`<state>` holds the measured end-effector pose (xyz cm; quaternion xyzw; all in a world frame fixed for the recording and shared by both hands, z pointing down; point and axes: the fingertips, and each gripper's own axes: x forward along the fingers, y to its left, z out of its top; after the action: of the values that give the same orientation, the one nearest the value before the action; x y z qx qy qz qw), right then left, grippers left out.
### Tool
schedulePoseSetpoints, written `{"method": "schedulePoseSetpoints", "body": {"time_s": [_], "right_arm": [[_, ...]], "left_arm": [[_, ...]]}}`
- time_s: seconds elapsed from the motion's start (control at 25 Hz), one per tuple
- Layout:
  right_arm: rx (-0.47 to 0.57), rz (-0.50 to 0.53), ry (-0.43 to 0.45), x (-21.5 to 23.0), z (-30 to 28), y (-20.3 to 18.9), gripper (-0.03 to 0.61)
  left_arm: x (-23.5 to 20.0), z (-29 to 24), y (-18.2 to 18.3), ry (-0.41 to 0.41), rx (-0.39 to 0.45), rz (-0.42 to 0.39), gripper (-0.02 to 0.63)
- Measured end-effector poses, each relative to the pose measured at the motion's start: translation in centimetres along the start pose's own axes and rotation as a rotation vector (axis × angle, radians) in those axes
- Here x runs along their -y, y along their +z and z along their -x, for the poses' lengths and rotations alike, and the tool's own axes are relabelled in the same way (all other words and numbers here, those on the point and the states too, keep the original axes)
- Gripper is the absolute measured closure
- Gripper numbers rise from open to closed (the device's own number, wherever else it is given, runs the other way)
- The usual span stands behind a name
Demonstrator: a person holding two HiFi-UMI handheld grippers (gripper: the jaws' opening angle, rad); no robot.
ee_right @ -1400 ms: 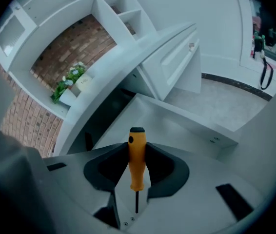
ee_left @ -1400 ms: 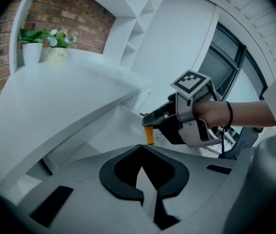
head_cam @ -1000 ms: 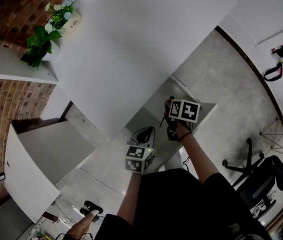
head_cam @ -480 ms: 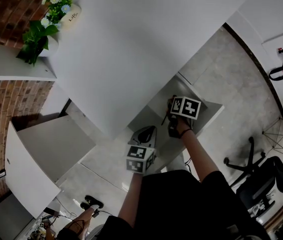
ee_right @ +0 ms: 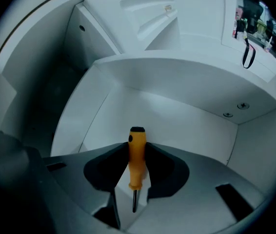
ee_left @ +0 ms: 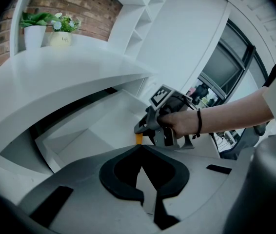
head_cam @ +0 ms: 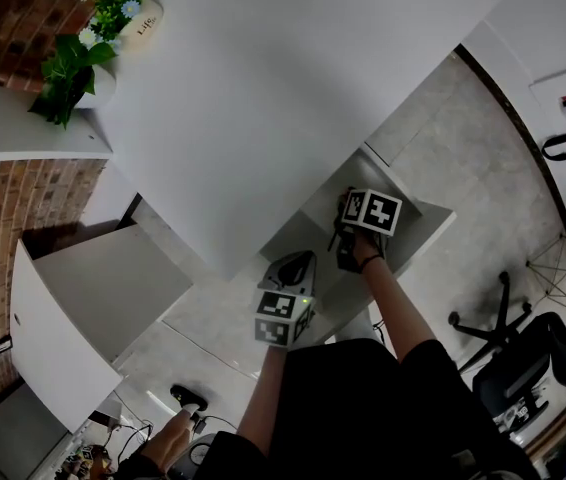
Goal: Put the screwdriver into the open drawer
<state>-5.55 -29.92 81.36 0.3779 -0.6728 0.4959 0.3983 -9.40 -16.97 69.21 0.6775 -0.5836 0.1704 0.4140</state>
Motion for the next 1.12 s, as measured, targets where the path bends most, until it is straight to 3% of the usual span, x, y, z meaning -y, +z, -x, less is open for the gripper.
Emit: {"method": "schedulePoseSetpoints", "body": {"time_s": [0.52, 1.12], "right_arm": [[0.049, -0.028, -0.080, 0.2, -0.5, 0.0, 0.465], [0.052, -0.103, -0.032, -0.3, 0.8, 0.1, 0.430]], "left_arm": [[-0.4, 0.5, -0.3, -0.002, -0.026, 0.019, 0.604], [0.0, 1.6, 0.1, 0.004, 0.016, -0.018, 0.604]]}}
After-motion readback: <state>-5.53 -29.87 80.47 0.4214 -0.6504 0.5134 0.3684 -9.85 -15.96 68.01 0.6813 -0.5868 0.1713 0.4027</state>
